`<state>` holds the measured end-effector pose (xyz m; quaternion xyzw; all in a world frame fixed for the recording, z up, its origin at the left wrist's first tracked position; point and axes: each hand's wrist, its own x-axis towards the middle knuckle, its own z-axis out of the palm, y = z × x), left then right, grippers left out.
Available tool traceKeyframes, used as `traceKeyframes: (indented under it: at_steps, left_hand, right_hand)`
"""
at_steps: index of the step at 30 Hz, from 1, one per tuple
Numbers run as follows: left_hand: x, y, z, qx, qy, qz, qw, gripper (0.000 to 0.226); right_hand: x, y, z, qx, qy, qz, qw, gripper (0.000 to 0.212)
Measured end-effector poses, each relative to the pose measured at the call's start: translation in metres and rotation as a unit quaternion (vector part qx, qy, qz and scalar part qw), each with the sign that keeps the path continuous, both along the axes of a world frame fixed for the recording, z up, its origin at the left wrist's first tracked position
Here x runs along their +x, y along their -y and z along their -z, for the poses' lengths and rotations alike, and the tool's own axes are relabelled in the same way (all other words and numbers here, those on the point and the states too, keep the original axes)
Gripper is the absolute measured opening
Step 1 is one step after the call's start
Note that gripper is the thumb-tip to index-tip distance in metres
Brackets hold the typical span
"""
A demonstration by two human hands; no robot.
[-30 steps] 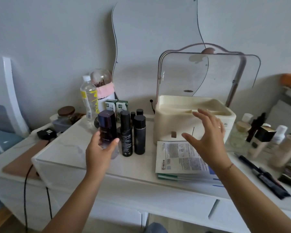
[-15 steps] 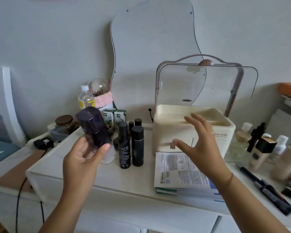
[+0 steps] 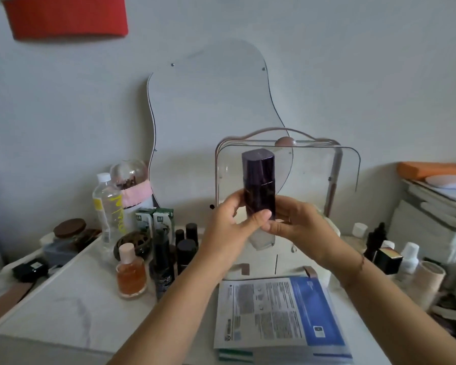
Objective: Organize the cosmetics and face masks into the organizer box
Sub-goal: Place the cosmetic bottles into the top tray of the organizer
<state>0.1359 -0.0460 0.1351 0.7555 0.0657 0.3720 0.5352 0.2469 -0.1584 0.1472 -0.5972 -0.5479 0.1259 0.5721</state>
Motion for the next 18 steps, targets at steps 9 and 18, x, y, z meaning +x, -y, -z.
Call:
traceKeyframes:
  at_steps: [9,18]
  left_hand:
    - [0.017,-0.009,0.066,0.334,-0.151,-0.165,0.916,0.073]
    - [0.023,-0.013,0.082,0.339,-0.107,-0.169,0.919,0.066]
  right_hand:
    - [0.053,-0.03,0.005,-0.015,0.057,0.139,0.989,0.047]
    - [0.082,-0.111,0.017,-0.14,0.021,0.152,0.978,0.038]
